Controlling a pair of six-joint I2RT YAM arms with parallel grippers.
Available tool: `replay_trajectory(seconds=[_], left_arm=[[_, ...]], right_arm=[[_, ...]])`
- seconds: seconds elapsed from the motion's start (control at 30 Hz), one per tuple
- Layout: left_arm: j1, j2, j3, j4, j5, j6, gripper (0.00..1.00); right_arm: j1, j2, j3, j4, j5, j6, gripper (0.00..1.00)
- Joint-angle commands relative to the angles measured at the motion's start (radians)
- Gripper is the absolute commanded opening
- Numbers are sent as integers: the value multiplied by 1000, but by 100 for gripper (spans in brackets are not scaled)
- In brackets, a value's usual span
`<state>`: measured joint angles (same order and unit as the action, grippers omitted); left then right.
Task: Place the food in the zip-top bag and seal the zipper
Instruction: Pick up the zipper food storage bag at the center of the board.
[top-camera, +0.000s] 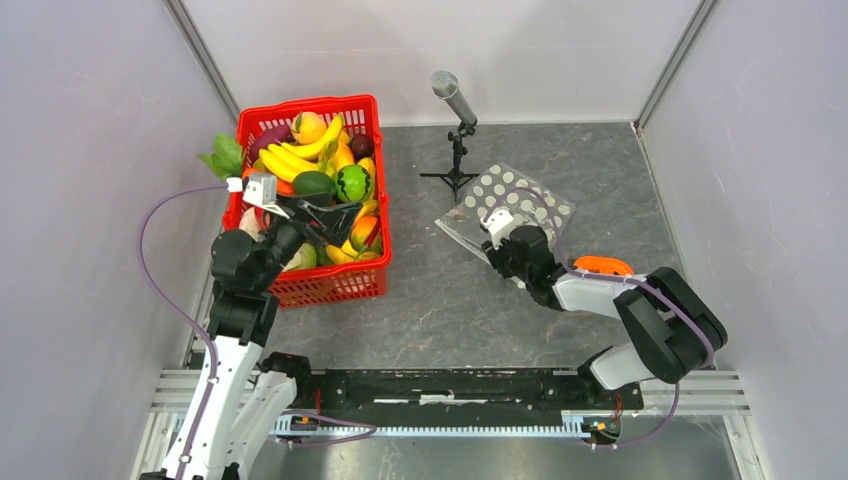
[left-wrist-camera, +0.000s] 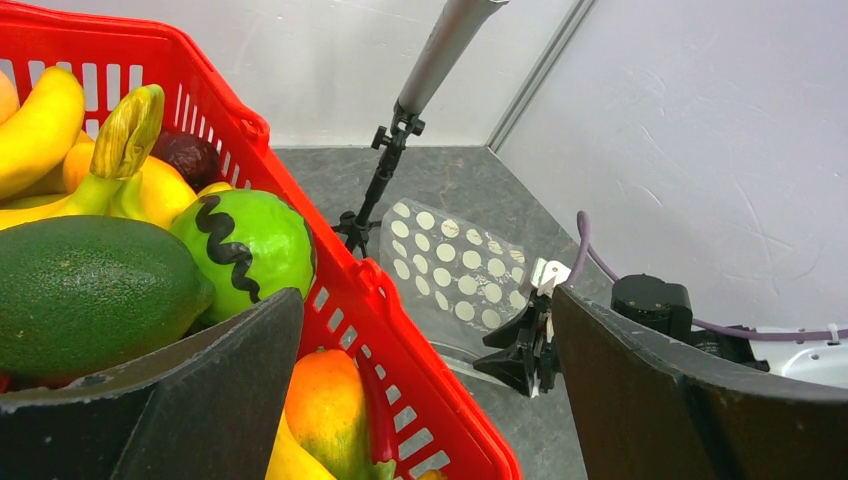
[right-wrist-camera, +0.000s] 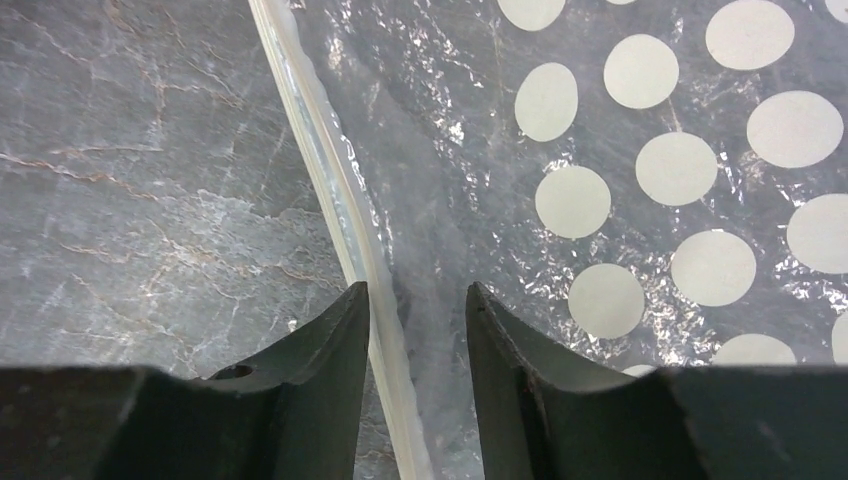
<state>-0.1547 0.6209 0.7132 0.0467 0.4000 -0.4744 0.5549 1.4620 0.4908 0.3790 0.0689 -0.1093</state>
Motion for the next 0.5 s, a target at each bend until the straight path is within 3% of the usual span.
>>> replay_trajectory(seconds=[0.0, 0.07, 0.2, 0.27, 0.33, 0.4, 0.47], left_arm=[[-1, -7, 8, 15, 22, 5, 100], [-2, -7, 8, 13, 22, 8, 100], [-2, -5, 7, 10, 21, 4, 100], [-2, -5, 7, 16, 25, -3, 100], [-2, -12, 0, 30, 5, -25, 100], [-2, -29, -10, -4, -83, -143, 100], [-2, -51, -32, 17, -73, -113, 100]], right_arm=[[5, -1, -18, 38, 39, -39, 45], [5, -8, -27, 48, 20, -47, 33], [5, -10, -26, 42, 53, -29, 20], [5, -6, -22, 29, 59, -24, 0], [6, -22, -30, 33, 60, -1, 0], [6, -57, -50, 53, 44, 31, 0], [7, -107, -71, 74, 35, 84, 0]])
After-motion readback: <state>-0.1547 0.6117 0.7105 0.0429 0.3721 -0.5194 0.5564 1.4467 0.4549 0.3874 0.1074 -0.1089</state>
